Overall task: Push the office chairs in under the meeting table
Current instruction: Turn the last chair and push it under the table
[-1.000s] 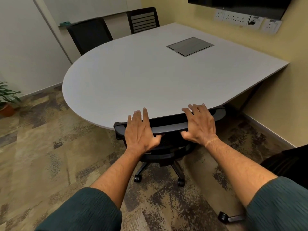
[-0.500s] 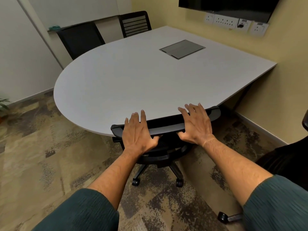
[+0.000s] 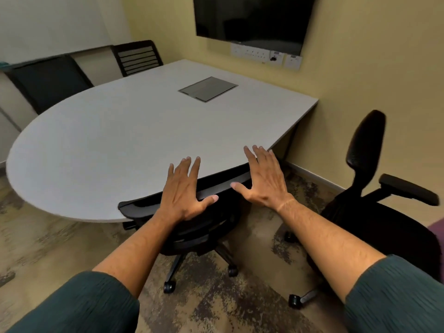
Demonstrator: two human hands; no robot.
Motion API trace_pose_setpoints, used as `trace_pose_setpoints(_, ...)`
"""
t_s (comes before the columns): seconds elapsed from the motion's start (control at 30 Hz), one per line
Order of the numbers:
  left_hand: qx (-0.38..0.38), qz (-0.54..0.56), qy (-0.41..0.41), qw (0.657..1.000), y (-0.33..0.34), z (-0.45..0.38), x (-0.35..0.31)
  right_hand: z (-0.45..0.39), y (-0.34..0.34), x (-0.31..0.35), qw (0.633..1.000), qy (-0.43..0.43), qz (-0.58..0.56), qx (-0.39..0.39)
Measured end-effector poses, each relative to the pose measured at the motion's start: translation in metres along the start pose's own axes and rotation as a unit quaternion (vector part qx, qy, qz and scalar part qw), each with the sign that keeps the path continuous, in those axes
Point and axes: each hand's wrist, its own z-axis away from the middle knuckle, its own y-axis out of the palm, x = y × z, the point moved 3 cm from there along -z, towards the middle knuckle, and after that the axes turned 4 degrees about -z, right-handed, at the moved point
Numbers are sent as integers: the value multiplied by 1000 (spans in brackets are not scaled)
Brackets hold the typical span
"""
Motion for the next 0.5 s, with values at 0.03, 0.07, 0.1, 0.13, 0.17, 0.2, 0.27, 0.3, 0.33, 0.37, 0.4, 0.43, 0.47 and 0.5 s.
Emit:
trace_pose_setpoints(0.03,-2,14,20,1000,-2,-8,-9,2,-7,-6,1000,18,8,-17)
trace_pose_setpoints(0.07,-4,28,40,999,-4,-16,-18,4,-13,-12,999,36,21,-30)
trace_pose_setpoints(0.1,-4,41,59,997,-6,-23,-28,7,-18,-18,997,54,33,-40)
trace_pose_setpoints(0.13,-3,53,77,996,-8,-31,-39,9,-23,-25,995,74,44,-48)
trace_pose_setpoints(0.17,1,62,95,994,-9,-38,-49,13,-28,-32,993,94,53,-55)
trace_pose_setpoints(0.2,6,71,111,991,-10,-45,-59,16,-33,-39,990,113,61,-61)
trace_pose_setpoints(0.27,14,84,138,987,-10,-59,-77,22,-40,-52,984,145,79,-68)
trace_pose_setpoints(0.3,17,89,150,985,-10,-66,-85,25,-43,-59,981,159,87,-71)
trace_pose_setpoints(0.33,20,93,162,982,-10,-72,-93,27,-46,-65,978,172,94,-72)
trace_pose_setpoints(0.37,23,97,174,980,-8,-80,-101,29,-49,-72,975,186,100,-73)
trace_pose_setpoints(0.4,26,99,187,977,-7,-87,-109,29,-51,-78,971,200,107,-73)
trace_pose_setpoints(0.43,27,100,198,975,-4,-95,-117,30,-54,-84,968,212,114,-74)
trace_pose_setpoints(0.47,29,100,207,973,-1,-104,-124,29,-56,-90,965,223,118,-76)
trace_pose_setpoints(0.5,30,101,214,971,2,-114,-131,29,-58,-96,962,233,121,-77)
